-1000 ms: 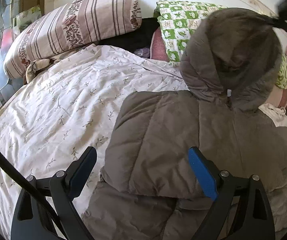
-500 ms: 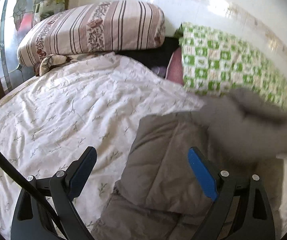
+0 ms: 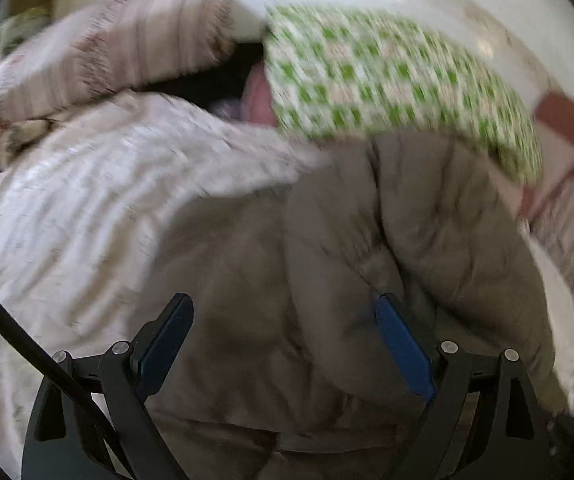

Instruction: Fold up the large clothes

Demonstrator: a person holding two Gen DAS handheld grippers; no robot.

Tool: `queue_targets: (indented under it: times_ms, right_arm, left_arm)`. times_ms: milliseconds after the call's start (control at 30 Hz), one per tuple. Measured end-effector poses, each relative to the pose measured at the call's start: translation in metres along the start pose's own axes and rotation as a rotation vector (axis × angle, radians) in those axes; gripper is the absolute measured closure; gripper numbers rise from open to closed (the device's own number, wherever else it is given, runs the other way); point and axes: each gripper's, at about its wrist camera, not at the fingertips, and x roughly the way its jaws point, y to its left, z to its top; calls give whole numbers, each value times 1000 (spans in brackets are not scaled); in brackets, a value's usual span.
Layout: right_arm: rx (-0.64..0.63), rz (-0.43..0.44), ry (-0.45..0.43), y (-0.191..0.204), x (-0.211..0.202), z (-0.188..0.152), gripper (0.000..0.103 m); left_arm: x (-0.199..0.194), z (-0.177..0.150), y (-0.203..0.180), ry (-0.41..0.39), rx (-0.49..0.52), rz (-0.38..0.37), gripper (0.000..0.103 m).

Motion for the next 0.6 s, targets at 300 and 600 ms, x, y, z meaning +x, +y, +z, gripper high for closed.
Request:
queue_targets:
  times_ms: [300,600]
  right_arm:
    - [-29,-33,24,-20,-33,10,96]
    - [-4,-58,-92,-29,-21,74,95]
  left_arm:
    - [14,-12,-14,58,90,75,10]
    - [13,-12,-12,54,93,83,10]
